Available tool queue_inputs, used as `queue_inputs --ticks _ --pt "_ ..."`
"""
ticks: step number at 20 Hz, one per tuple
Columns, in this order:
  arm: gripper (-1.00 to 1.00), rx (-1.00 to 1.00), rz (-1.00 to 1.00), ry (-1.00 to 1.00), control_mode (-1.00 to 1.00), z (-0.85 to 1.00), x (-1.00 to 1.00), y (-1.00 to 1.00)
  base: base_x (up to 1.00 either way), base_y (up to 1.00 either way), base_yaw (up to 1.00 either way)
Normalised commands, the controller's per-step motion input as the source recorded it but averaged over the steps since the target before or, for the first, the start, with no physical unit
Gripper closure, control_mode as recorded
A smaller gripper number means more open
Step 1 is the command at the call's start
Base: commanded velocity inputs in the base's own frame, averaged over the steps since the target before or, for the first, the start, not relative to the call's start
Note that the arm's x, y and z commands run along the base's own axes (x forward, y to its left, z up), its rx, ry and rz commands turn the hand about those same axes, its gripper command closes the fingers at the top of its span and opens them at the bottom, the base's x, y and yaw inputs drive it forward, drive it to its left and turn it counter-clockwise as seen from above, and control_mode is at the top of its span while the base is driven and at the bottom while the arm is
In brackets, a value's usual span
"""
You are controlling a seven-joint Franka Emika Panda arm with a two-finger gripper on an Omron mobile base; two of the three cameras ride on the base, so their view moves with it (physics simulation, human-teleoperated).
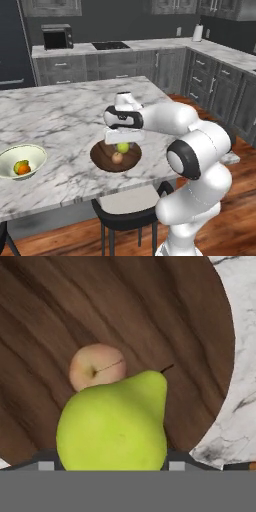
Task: Take the fruits from the plate on the dining counter and place two fruits in each bowl.
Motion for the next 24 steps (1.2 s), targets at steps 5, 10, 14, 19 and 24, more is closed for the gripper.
queue_inputs --ticks 5,10,14,19,24 --pt "1.00 -0.04 -0.11 0.03 -1.00 -0.39 0.54 0.04 0.00 0.00 0.00" --pt "1.00 0.00 -0.05 0.00 -1.00 -0.24 0.06 0.12 0.00 0.00 0.00" --pt "1.00 0.00 0.00 0.00 -1.00 -0.08 0.03 0.21 0.00 0.00 0.00" --pt "1.00 0.00 0.00 0.00 -1.00 0.00 0.00 0.00 0.00 0.00 0.00" --pt "-1.00 0.00 0.00 0.00 -1.00 0.00 0.00 0.00 0.00 0.00 0.00"
